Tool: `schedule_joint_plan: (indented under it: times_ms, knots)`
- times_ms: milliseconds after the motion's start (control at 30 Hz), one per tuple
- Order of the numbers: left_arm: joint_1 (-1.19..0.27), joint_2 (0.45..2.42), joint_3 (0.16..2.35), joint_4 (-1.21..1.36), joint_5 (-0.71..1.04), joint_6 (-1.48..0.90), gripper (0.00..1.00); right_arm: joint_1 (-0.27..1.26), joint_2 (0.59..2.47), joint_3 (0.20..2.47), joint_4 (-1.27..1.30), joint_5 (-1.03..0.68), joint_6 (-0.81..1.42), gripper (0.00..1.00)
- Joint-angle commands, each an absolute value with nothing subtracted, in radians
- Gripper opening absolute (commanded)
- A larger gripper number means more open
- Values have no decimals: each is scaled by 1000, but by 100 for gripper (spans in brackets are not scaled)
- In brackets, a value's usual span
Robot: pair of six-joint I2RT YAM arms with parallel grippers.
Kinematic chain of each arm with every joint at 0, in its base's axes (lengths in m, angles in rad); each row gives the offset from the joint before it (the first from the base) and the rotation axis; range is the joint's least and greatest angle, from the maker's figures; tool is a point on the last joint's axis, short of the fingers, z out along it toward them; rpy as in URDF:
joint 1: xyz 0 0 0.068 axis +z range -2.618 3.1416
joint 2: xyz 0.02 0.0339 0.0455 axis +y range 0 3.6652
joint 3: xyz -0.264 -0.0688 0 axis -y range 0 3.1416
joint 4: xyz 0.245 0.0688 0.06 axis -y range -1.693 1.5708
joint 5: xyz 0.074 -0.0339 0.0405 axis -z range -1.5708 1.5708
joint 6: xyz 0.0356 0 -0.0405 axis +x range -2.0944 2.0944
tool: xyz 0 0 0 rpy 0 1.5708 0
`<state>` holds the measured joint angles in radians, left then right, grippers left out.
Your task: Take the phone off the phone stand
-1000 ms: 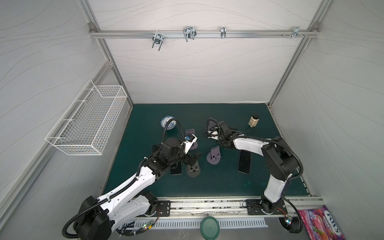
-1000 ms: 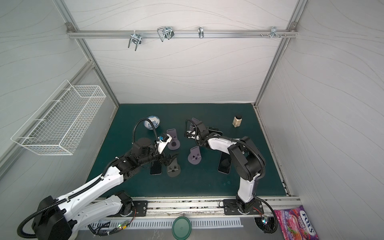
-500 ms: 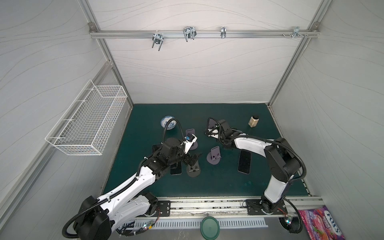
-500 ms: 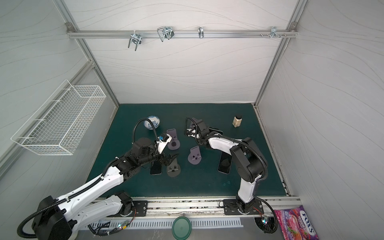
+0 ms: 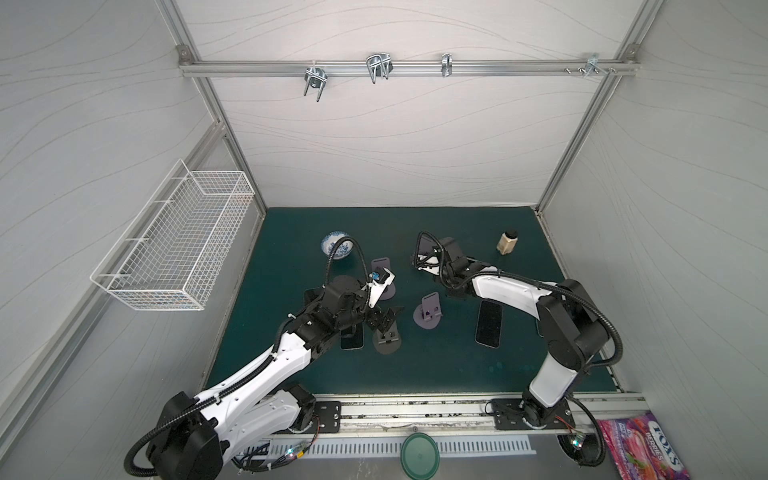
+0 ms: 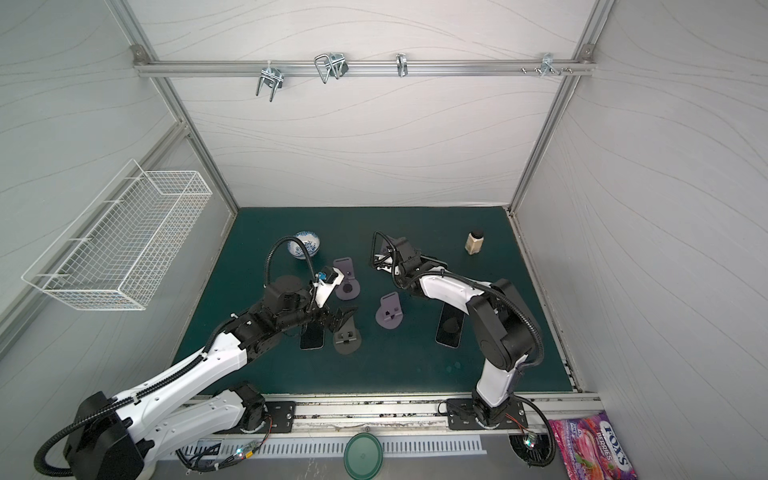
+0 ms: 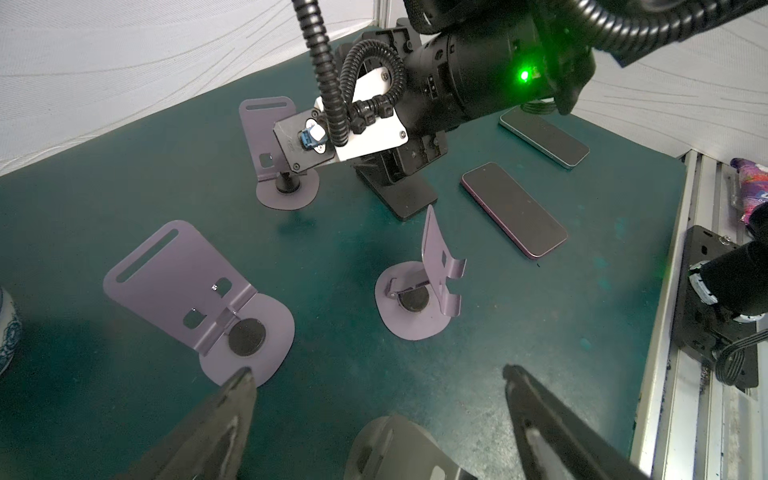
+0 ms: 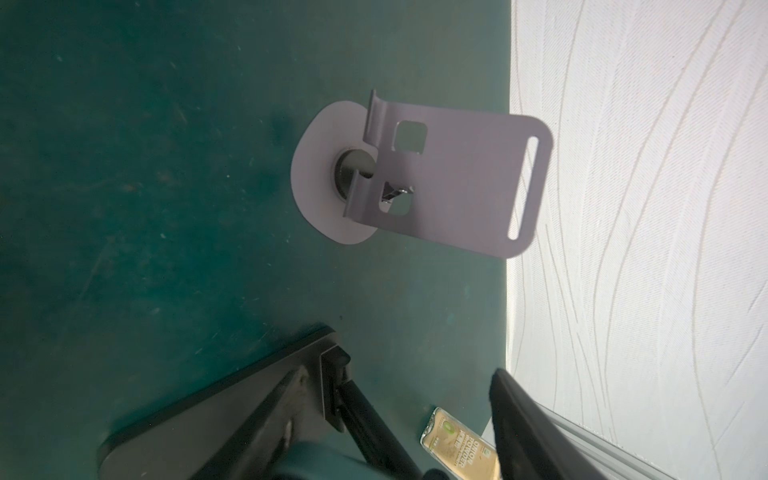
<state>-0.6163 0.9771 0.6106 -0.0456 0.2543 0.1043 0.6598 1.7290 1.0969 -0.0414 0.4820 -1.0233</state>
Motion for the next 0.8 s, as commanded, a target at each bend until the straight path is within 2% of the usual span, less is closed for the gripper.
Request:
schedule_joint_plan:
  times_ms: [0,767]
  knots:
    - [-621,970,632,-15,271,130,94,664,1668,1117,-47,485,-1009,49]
    - [-621,985,638,-22,261,143,94,664,1603,1134,-119,479,-923,47]
